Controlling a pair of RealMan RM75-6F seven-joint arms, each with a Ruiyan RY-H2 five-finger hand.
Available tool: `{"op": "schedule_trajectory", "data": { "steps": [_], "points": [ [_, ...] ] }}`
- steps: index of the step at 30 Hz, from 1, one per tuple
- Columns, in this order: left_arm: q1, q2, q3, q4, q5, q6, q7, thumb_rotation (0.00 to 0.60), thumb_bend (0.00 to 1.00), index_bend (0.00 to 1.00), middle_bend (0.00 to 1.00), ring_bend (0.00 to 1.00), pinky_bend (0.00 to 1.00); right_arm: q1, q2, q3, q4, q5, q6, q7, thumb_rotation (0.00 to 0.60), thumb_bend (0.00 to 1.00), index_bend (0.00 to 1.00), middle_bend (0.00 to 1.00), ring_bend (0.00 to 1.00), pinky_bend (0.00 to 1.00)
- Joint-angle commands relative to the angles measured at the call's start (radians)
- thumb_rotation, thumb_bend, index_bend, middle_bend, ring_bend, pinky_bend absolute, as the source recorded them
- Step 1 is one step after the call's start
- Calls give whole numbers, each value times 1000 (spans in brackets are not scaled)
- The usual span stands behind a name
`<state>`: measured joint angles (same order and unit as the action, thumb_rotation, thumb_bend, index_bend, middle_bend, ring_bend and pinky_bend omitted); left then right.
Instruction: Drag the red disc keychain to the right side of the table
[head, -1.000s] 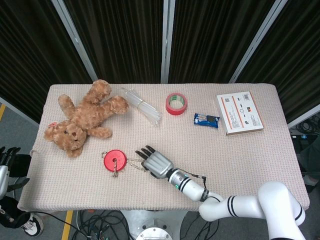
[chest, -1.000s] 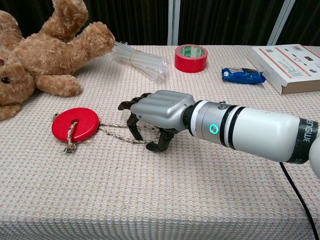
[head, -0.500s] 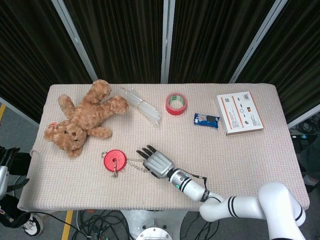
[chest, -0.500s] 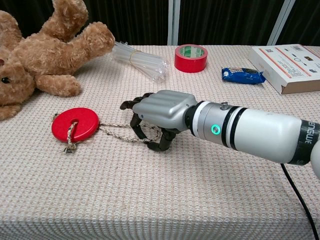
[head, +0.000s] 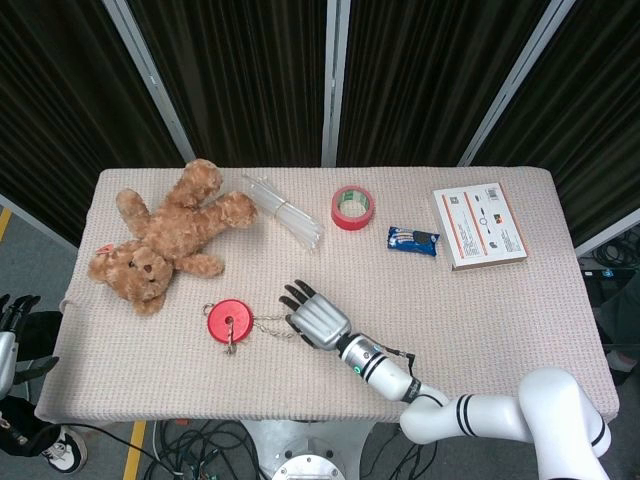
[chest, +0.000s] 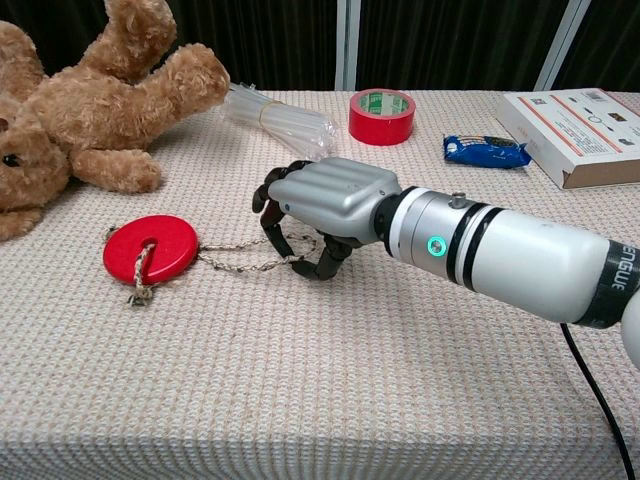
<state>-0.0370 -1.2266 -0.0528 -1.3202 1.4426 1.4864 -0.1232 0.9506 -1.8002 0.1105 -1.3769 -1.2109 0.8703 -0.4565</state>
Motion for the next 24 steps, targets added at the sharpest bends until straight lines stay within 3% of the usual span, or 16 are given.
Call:
{"op": "schedule_trajectory", "data": {
  "steps": [1, 8, 14, 24],
  "points": [
    [0, -1, 0, 1, 0, 0, 0, 600, 13, 132, 118, 24, 117, -15, 11, 1, -2, -27, 20, 30, 600, 549, 1000, 192, 0, 0],
    [-3, -2, -1, -4, 6, 2, 5, 600, 13, 132, 118, 24, 117, -48, 58, -2, -26, -72, 48, 106, 600, 661, 1000, 214, 0, 0],
    [-6, -1, -1, -9, 7, -2, 12, 600, 13, 132, 118, 23, 117, -76, 94, 0, -51, -96, 73, 154, 600, 685, 1000, 325, 0, 0],
    [-7, 3, -2, -17, 7, -1, 17, 600, 13, 132, 118, 24, 117, -131, 188, -9, -134, -137, 131, 189, 600, 709, 1000, 347, 0, 0]
  ]
}}
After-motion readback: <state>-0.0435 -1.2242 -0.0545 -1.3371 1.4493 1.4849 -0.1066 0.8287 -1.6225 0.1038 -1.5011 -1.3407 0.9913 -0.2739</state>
